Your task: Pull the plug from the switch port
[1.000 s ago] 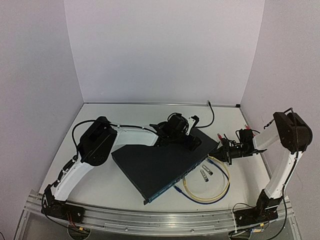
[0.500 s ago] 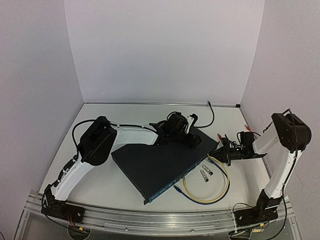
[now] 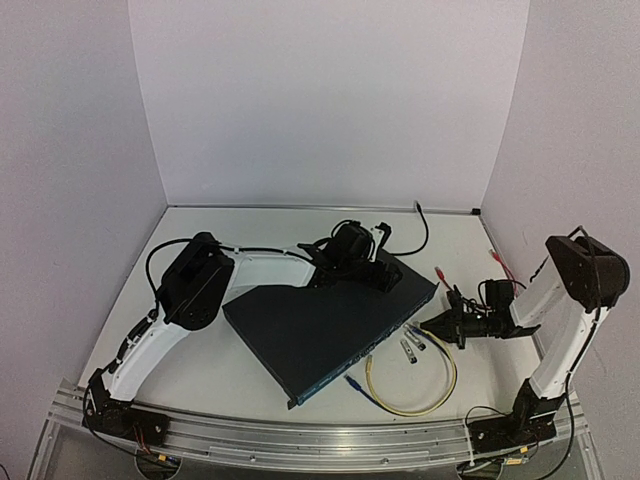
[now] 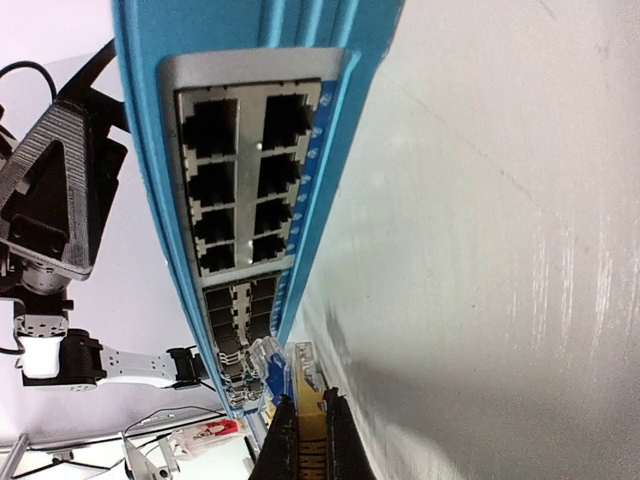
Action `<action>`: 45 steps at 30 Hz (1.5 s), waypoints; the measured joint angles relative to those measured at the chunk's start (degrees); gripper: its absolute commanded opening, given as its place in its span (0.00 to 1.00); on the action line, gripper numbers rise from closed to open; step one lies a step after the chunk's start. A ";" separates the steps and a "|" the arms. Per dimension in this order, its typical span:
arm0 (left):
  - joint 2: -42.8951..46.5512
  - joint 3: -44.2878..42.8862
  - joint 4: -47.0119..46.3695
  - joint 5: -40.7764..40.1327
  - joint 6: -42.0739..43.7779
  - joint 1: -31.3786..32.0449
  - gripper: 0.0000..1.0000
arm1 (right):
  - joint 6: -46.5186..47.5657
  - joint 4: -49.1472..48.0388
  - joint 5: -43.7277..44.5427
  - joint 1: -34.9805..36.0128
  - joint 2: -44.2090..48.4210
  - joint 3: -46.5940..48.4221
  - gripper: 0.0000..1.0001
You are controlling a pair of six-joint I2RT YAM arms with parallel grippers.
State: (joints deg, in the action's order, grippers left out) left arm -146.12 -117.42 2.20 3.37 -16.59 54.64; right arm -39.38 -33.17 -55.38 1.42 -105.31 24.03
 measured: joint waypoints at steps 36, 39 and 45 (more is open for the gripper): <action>55.01 44.39 26.16 -35.44 -24.47 -21.40 1.00 | 17.60 61.74 63.29 0.12 42.04 19.85 0.92; 61.14 56.27 27.05 -36.79 -29.14 -27.26 1.00 | 18.40 61.85 67.31 0.12 43.50 19.76 0.93; 77.65 69.93 29.77 -37.50 -33.18 -28.19 1.00 | 20.30 62.05 71.76 0.12 46.65 18.95 0.94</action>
State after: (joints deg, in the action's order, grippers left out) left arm -68.47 -47.50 31.97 -34.13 -49.78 26.45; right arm -19.08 28.88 16.38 1.54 -58.66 42.98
